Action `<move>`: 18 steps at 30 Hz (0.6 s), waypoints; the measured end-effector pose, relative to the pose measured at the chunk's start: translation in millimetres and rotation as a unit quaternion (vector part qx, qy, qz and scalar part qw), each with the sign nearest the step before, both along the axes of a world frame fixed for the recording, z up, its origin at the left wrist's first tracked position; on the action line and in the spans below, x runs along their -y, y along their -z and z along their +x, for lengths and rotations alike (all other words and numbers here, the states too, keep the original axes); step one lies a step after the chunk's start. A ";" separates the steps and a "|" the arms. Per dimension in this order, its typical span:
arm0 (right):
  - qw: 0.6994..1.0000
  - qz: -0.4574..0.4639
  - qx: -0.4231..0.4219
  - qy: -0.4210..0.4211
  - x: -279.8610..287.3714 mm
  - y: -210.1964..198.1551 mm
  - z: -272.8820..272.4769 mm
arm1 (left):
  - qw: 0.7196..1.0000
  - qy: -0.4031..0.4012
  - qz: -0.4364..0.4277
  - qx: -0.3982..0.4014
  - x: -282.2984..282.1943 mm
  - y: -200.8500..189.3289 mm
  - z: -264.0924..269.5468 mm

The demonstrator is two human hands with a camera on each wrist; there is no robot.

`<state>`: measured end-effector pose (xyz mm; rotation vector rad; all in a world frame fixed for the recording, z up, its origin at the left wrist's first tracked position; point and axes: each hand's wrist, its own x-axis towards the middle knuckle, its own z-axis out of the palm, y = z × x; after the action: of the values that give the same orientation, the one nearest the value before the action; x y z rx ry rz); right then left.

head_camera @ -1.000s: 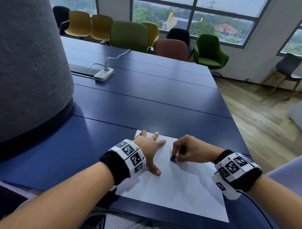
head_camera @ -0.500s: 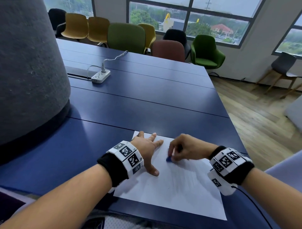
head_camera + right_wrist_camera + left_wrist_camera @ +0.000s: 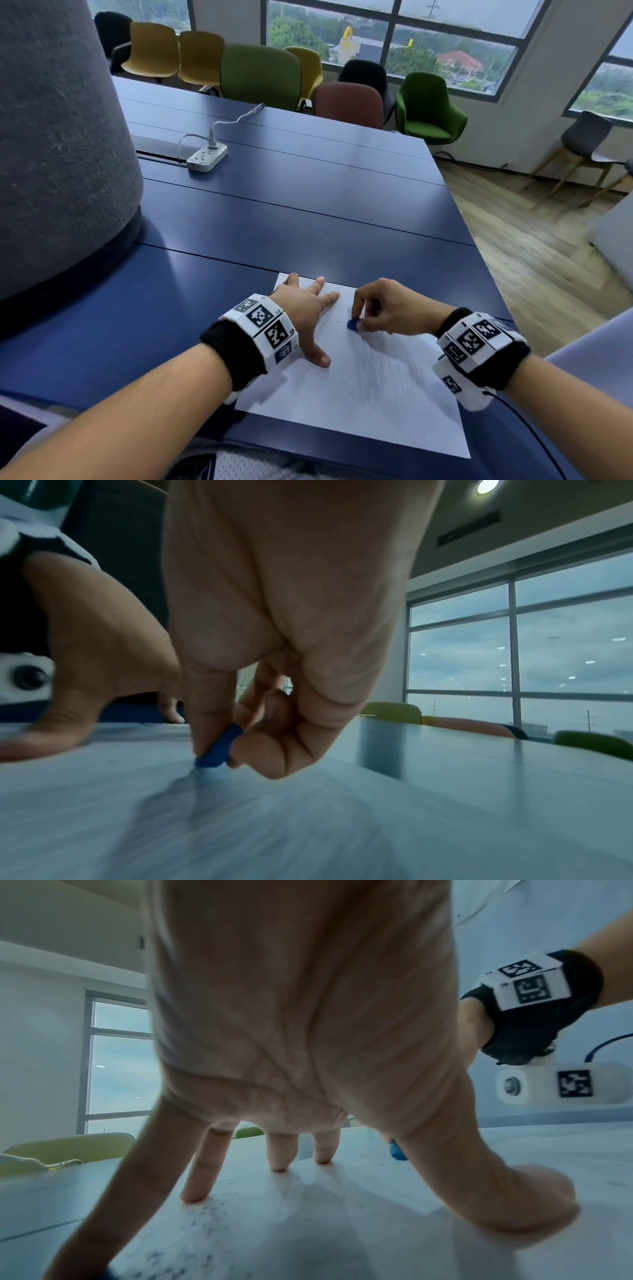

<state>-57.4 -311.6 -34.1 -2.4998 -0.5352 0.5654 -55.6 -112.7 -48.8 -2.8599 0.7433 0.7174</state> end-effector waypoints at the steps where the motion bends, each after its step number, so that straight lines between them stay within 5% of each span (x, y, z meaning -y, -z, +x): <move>1: 1.000 0.000 -0.019 -0.017 -0.3 0.9 -6.4 | 1.000 0.000 0.000 0.001 0.1 0.0 -0.7; 4: 0.991 -0.040 -0.094 -0.089 -5.5 -2.5 -20.1 | 1.000 -0.001 -0.003 0.004 0.1 -1.5 -2.0; 9: 0.999 -0.022 0.036 -0.001 -0.6 0.9 -5.6 | 1.000 -0.003 -0.005 0.000 0.3 -1.9 -2.4; 14: 0.992 -0.041 -0.087 -0.086 -2.9 -2.4 -28.8 | 1.000 -0.006 -0.003 -0.004 -0.5 -2.6 -1.6; 18: 0.999 -0.029 0.017 -0.018 0.2 0.9 -17.0 | 1.000 -0.006 0.001 -0.008 0.4 -2.0 -1.4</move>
<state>-74.4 -311.9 -35.0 -2.5630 -0.5845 0.5615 -57.1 -113.2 -46.8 -2.8629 0.7294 0.7434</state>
